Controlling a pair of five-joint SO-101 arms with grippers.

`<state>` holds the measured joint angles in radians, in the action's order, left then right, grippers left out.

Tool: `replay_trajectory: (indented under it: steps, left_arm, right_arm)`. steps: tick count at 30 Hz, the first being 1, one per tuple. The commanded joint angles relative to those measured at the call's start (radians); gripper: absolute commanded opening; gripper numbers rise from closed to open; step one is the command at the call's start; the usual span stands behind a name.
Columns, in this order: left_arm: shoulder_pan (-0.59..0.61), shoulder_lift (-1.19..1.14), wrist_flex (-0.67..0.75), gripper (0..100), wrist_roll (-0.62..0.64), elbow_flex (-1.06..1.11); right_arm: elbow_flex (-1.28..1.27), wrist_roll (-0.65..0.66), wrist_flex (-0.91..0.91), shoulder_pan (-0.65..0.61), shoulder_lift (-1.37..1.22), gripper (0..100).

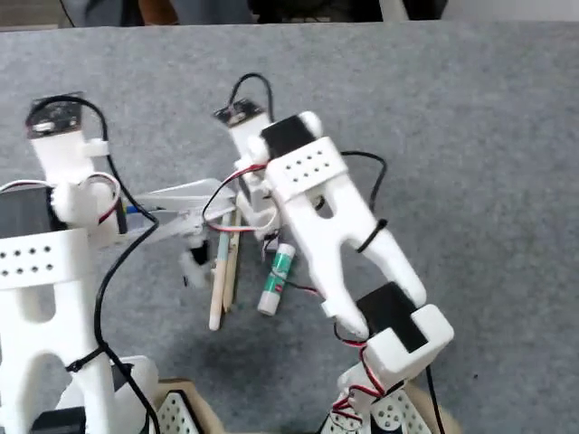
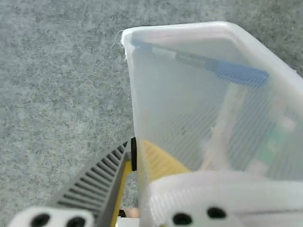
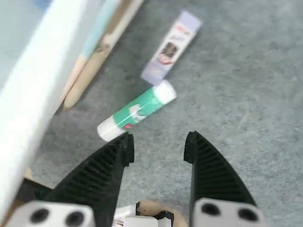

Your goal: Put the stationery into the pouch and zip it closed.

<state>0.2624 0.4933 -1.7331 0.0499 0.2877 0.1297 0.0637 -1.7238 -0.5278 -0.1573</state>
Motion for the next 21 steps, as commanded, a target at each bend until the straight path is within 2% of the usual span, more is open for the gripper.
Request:
replay_trajectory:
  steps: [1, 16, 21]
  left_arm:
    - [0.09, -0.063, -0.015, 3, -0.008, 0.09]
    - [0.117, -0.092, 0.005, 3, -0.002, 0.097]
    - [0.117, -0.092, 0.005, 3, 0.0, 0.099]
  right_arm:
    - [-0.024, 0.011, 0.078, -0.029, 0.041, 19.2]
    - [-0.216, 0.014, 0.405, -0.021, 0.039, 19.1]
    - [-0.214, 0.014, 0.502, 0.06, 0.028, 18.8]
